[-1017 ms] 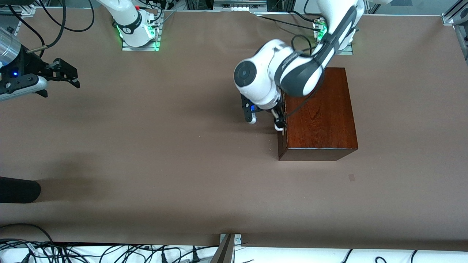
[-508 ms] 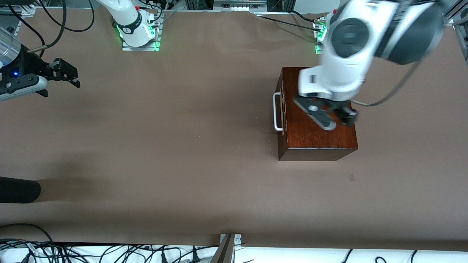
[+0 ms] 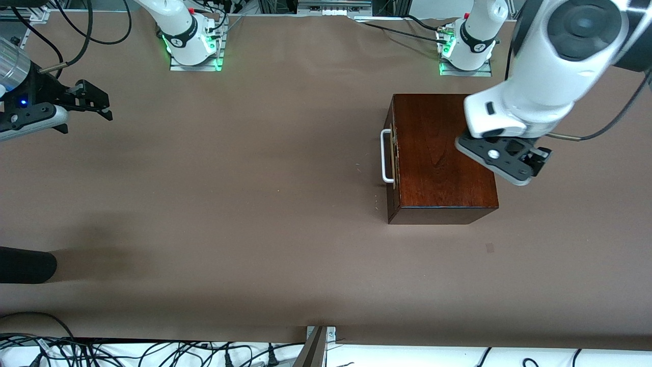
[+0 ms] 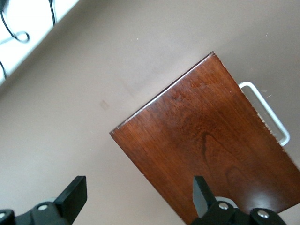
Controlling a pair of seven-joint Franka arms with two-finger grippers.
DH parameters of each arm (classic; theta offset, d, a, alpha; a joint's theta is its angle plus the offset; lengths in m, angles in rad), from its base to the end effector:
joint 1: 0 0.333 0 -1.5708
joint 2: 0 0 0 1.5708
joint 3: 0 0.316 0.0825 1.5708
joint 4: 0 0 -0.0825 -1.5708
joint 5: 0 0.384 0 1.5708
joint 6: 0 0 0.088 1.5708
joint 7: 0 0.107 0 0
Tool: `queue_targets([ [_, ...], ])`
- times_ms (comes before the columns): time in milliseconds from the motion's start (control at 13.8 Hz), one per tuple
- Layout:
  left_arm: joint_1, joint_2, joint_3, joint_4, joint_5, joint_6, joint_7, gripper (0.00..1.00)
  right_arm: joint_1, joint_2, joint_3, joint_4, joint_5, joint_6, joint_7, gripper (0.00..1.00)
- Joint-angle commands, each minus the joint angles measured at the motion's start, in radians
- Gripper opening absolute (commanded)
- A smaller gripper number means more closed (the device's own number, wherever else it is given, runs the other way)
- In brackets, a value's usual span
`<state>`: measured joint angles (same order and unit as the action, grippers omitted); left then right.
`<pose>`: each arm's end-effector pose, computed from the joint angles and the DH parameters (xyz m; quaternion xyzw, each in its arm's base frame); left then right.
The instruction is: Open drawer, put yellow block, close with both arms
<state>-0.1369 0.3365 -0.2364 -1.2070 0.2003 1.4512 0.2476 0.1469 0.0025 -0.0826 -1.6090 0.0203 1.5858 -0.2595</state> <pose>0.6134 -0.1852 0.5877 -0.9533 0.2927 0.0383 0.0634 0.5543 0.0379 0.6064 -0.9868 -0.1609 0.0118 0.0113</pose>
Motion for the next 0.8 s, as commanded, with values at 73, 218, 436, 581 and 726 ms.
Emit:
queue_targets([
  [73,0.103,-0.003,0.015,-0.001,-0.14,-0.022,-0.184,1.0,0.005,-0.001,0.0,0.014,-0.011,-0.02,0.023,1.0],
  [218,0.099,-0.136,0.078,-0.183,-0.205,0.065,-0.311,1.0,0.005,-0.004,0.0,0.014,-0.011,-0.02,0.026,1.0],
  [436,0.102,-0.345,0.127,-0.472,-0.242,0.222,-0.416,1.0,0.005,-0.004,0.0,0.015,-0.011,-0.02,0.028,1.0],
  [581,0.112,-0.352,0.129,-0.494,-0.237,0.216,-0.41,1.0,0.005,-0.006,0.0,0.015,-0.011,-0.02,0.028,1.0],
  [726,0.114,-0.338,0.126,-0.471,-0.231,0.215,-0.416,1.0,0.005,-0.006,0.0,0.015,-0.011,-0.02,0.028,1.0],
])
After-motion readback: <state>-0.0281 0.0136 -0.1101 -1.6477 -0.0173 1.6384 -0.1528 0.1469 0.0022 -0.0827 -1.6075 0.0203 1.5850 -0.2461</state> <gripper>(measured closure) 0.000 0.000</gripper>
